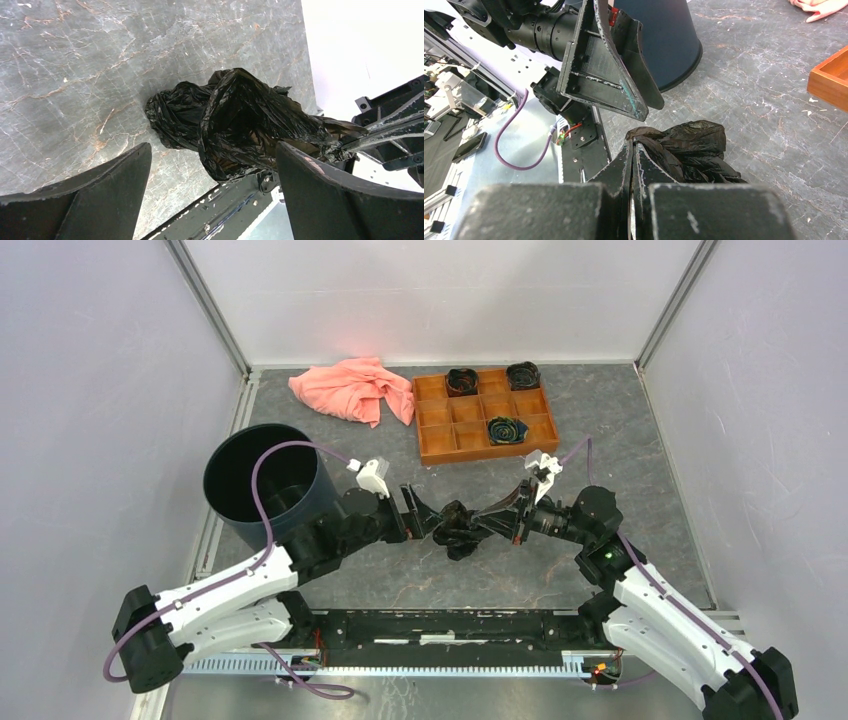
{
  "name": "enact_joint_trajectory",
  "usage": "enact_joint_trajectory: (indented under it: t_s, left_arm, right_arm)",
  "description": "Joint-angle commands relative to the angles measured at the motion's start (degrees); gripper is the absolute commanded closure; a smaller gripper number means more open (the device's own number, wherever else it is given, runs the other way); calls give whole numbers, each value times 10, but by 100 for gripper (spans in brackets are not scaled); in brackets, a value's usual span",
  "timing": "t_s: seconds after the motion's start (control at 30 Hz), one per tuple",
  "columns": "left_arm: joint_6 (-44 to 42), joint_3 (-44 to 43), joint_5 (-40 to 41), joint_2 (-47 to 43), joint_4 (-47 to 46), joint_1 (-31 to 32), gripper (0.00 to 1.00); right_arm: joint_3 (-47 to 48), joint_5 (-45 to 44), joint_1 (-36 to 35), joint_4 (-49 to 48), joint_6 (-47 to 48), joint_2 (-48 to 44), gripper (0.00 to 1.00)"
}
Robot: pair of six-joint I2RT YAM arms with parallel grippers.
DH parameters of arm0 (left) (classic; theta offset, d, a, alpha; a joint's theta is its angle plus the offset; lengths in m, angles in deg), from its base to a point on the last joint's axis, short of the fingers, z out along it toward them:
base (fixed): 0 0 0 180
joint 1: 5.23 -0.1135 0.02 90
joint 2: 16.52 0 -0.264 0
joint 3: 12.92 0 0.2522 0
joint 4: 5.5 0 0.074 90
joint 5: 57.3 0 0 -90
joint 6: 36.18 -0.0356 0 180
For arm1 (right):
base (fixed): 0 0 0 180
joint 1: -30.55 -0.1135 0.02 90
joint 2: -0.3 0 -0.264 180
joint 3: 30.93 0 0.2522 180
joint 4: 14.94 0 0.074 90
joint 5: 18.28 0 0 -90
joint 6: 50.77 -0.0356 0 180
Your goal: Put the trash bags into the trash bin
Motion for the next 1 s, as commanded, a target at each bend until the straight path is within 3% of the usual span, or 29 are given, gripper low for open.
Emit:
enact_joint_trajectory:
  t_s: [0.0, 0.17, 0.3, 0.37, 0.43, 0.5, 0.6, 0.7, 0.8, 0.87, 0.97]
  left_arm:
    - [-13, -16, 31, 10, 5, -2, 0]
    - [-19, -18, -20, 85, -55, -2, 0]
    - [-9, 0, -82, 126, -142, -2, 17]
    - [-21, 4, -95, 134, -164, -4, 30]
    - [-62, -18, -92, 134, -133, -13, 53]
    - [-109, -53, -81, 126, -90, -29, 77]
    - [-198, -152, 1, 98, 12, -45, 97]
    - [-311, -290, 90, 84, 97, -46, 98]
    - [-385, -392, 82, 58, 100, -46, 98]
    - [-393, -402, 34, 28, 62, -46, 98]
    - [-352, -328, 13, -24, -1, -46, 98]
  right_arm:
    - [26, -5, -4, -12, 13, -1, 100]
    - [26, -4, -4, -13, 12, 3, 100]
    - [27, -15, -5, 1, 25, -5, 100]
    - [33, -30, -5, 17, 36, -6, 100]
    - [56, -72, -6, 57, 61, -3, 99]
    - [93, -134, -5, 113, 89, 2, 99]
    - [171, -285, -5, 212, 115, 17, 100]
    - [275, -348, -4, 259, 159, 40, 99]
    - [373, -319, -5, 247, 189, 45, 100]
    - [393, -268, -5, 204, 191, 34, 100]
    - [358, -212, -5, 150, 182, 21, 99]
